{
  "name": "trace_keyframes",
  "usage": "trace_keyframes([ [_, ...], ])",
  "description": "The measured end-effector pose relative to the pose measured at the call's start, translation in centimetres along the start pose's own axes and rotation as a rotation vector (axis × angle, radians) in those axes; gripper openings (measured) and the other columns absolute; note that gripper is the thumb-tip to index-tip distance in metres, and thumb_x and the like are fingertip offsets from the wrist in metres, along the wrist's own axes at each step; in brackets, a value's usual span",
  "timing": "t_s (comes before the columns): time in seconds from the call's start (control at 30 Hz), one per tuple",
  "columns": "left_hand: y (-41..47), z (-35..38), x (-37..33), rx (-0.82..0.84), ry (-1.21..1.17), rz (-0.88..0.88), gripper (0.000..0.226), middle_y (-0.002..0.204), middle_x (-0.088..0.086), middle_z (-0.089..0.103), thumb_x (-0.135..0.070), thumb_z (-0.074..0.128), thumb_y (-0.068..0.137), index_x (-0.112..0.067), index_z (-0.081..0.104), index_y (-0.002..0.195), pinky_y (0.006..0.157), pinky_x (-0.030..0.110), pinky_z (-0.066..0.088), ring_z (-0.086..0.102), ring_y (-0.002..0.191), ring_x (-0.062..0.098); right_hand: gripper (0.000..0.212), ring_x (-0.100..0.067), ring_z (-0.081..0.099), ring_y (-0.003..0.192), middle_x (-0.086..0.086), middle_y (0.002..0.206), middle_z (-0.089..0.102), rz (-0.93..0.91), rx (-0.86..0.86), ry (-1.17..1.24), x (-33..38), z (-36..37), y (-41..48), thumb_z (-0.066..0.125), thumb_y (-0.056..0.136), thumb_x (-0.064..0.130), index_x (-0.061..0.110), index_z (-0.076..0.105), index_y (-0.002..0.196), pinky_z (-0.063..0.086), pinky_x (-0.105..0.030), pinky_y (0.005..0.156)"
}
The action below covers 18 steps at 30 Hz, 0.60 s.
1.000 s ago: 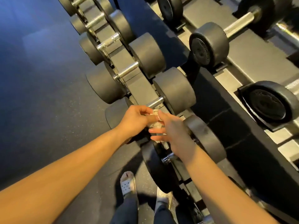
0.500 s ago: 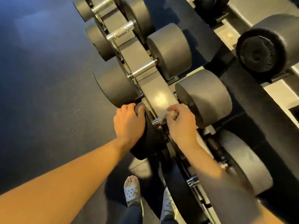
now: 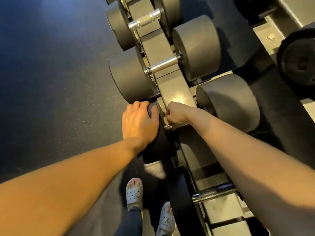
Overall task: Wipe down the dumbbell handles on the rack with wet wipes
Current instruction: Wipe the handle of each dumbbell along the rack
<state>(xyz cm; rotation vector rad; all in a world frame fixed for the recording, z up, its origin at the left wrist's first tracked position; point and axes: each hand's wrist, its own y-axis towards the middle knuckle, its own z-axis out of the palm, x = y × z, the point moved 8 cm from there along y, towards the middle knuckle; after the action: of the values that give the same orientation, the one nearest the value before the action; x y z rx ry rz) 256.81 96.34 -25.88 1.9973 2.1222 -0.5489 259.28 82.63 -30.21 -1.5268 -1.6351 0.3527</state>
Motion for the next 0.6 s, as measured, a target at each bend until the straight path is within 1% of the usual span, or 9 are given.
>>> trace_keyframes([
  [0.1, 0.2, 0.0, 0.1, -0.017, 0.032, -0.003, 0.048, 0.116, 0.005, 0.064, -0.048, 0.032, 0.105, -0.021, 0.066, 0.124, 0.093, 0.043, 0.042, 0.054, 0.108, 0.027, 0.025, -0.035, 0.070, 0.091, -0.018, 0.102, 0.068, 0.079, 0.239, 0.034, -0.1, 1.3, 0.8, 0.042, 0.103, 0.014, 0.000, 0.062, 0.112, 0.058, -0.043, 0.084],
  [0.13, 0.2, 0.0, 0.1, -0.013, 0.034, -0.008, 0.048, 0.116, 0.005, 0.064, -0.048, 0.031, 0.105, -0.021, 0.066, 0.124, 0.094, 0.043, 0.042, 0.053, 0.109, 0.028, 0.027, -0.034, 0.070, 0.091, -0.018, 0.104, 0.068, 0.077, 0.258, 0.049, 0.0, 1.6, 0.7, 0.041, 0.105, 0.015, -0.001, 0.061, 0.113, 0.057, -0.042, 0.084],
  [0.2, 0.2, 0.1, 0.2, -0.006, 0.034, -0.025, 0.049, 0.119, 0.005, 0.064, -0.048, 0.031, 0.105, -0.021, 0.065, 0.128, 0.096, 0.043, 0.041, 0.053, 0.112, 0.028, 0.025, -0.030, 0.065, 0.096, -0.014, 0.108, 0.066, 0.013, 0.127, -0.018, 0.2, 1.3, 0.4, 0.044, 0.105, 0.020, 0.005, 0.062, 0.113, 0.051, -0.040, 0.087],
  [0.3, 0.0, -0.1, 0.0, -0.009, 0.018, -0.025, 0.052, 0.121, 0.005, 0.065, -0.048, 0.030, 0.104, -0.020, 0.065, 0.130, 0.097, 0.043, 0.041, 0.053, 0.114, 0.027, 0.023, -0.030, 0.063, 0.098, -0.008, 0.105, 0.068, -0.103, -0.287, -0.118, -0.7, 1.7, -2.0, 0.048, 0.103, 0.028, 0.015, 0.066, 0.110, 0.048, -0.040, 0.086],
  [0.37, 0.1, -0.1, 0.1, -0.015, 0.018, -0.025, 0.052, 0.120, 0.005, 0.065, -0.049, 0.030, 0.104, -0.020, 0.065, 0.129, 0.096, 0.043, 0.042, 0.054, 0.113, 0.027, 0.021, -0.031, 0.064, 0.104, -0.006, 0.107, 0.071, -0.233, -0.501, -0.128, -1.3, 3.4, -4.3, 0.060, 0.094, 0.019, 0.016, 0.072, 0.111, 0.048, -0.039, 0.094],
  [0.43, 0.0, -0.1, 0.2, -0.020, 0.016, -0.016, 0.052, 0.118, 0.006, 0.066, -0.049, 0.030, 0.104, -0.019, 0.066, 0.128, 0.095, 0.043, 0.043, 0.055, 0.111, 0.026, 0.037, -0.031, 0.064, 0.115, -0.008, 0.119, 0.071, -0.383, -0.623, -0.238, -1.6, 4.9, -5.6, 0.073, 0.080, 0.011, 0.011, 0.073, 0.118, 0.045, -0.041, 0.105],
  [0.5, -0.1, -0.1, 0.1, -0.028, 0.010, -0.006, 0.052, 0.118, 0.006, 0.066, -0.049, 0.031, 0.104, -0.019, 0.066, 0.129, 0.094, 0.043, 0.044, 0.055, 0.111, 0.027, 0.038, -0.028, 0.067, 0.111, -0.007, 0.115, 0.072, -0.434, -0.632, -0.286, -1.2, 4.4, -5.7, 0.077, 0.076, 0.009, 0.010, 0.073, 0.114, 0.048, -0.043, 0.103],
  [0.57, 0.0, 0.0, 0.1, -0.027, 0.013, -0.003, 0.051, 0.120, 0.006, 0.066, -0.049, 0.032, 0.105, -0.018, 0.065, 0.130, 0.096, 0.043, 0.044, 0.055, 0.112, 0.027, 0.018, -0.025, 0.067, 0.097, -0.004, 0.102, 0.071, -0.350, -0.506, -0.296, -0.1, 2.6, -5.2, 0.067, 0.089, 0.015, 0.014, 0.071, 0.106, 0.052, -0.039, 0.091],
  [0.6, 0.0, 0.0, 0.1, -0.028, 0.016, -0.001, 0.051, 0.120, 0.006, 0.066, -0.048, 0.032, 0.105, -0.018, 0.065, 0.131, 0.097, 0.043, 0.044, 0.055, 0.113, 0.026, 0.014, -0.025, 0.064, 0.091, -0.005, 0.099, 0.069, -0.292, -0.406, -0.298, 0.4, 2.0, -4.2, 0.060, 0.095, 0.019, 0.015, 0.068, 0.106, 0.052, -0.038, 0.086],
])
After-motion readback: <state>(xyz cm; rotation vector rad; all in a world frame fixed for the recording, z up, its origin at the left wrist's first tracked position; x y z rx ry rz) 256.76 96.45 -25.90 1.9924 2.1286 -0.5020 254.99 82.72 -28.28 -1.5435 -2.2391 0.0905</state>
